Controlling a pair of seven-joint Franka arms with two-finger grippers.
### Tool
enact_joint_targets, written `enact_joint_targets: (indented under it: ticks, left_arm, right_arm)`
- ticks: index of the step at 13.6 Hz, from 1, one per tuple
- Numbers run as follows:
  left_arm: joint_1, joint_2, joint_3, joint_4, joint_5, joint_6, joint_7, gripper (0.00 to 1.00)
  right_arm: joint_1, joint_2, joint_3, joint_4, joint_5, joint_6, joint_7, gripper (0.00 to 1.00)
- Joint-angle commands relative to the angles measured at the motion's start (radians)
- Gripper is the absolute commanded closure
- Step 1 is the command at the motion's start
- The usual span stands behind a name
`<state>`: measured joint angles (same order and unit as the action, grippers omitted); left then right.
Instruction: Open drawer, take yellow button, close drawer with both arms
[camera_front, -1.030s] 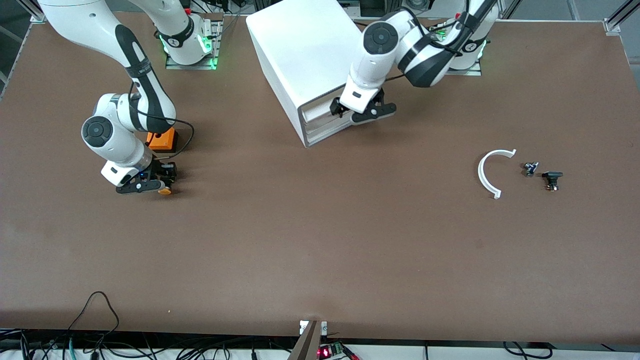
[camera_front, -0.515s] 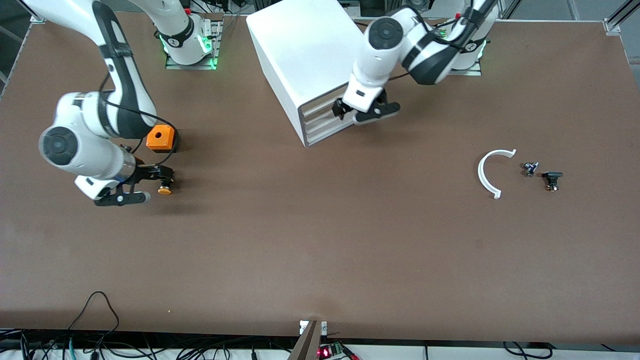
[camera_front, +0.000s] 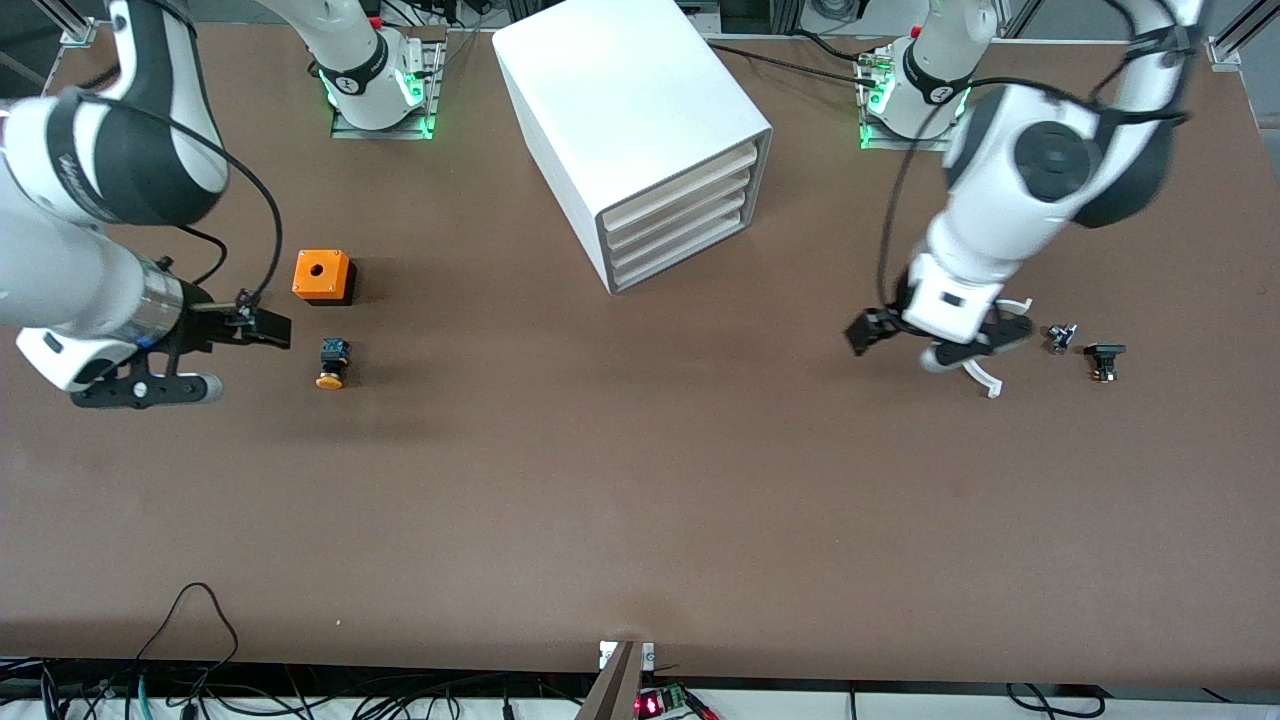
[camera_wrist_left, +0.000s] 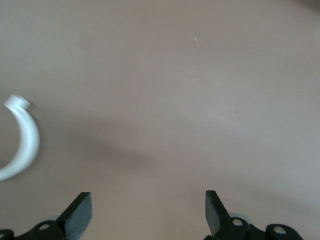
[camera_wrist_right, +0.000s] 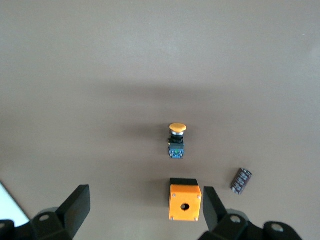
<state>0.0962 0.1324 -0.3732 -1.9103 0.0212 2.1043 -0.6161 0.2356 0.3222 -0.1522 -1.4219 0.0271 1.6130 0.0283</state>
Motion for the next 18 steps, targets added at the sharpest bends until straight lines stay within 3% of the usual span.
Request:
enact_joint_targets:
  ticks: [1,3,5,7,9,13,18]
  left_arm:
    - [-0.009,-0.023,0.091,0.176,0.008,-0.264,0.207,0.00]
    - [-0.004,-0.023,0.146,0.291,0.013,-0.441,0.274,0.00]
    - [-0.004,-0.040,0.174,0.336,0.017,-0.503,0.355,0.00]
    - [-0.006,-0.059,0.174,0.341,0.025,-0.517,0.371,0.00]
    - [-0.003,-0.083,0.187,0.341,0.011,-0.549,0.384,0.00]
    - [-0.003,-0.106,0.293,0.338,-0.019,-0.555,0.585,0.00]
    - [-0.006,-0.131,0.320,0.332,-0.018,-0.563,0.633,0.00]
  right_arm:
    - [-0.036,-0.011,0.006,0.087,-0.001,-0.073,0.009,0.00]
    - [-0.102,-0.041,0.028,0.063,-0.012,-0.073,0.007,0.00]
    - [-0.151,-0.124,0.031,-0.065,-0.013,-0.055,-0.018,0.00]
    - [-0.167,-0.178,0.031,-0.156,-0.013,-0.006,-0.021,0.00]
    - [-0.168,-0.181,0.031,-0.160,-0.015,-0.005,-0.030,0.00]
    - [-0.217,-0.225,0.049,-0.251,-0.022,0.091,-0.088,0.00]
    - [-0.191,-0.250,0.079,-0.249,-0.058,0.076,-0.062,0.00]
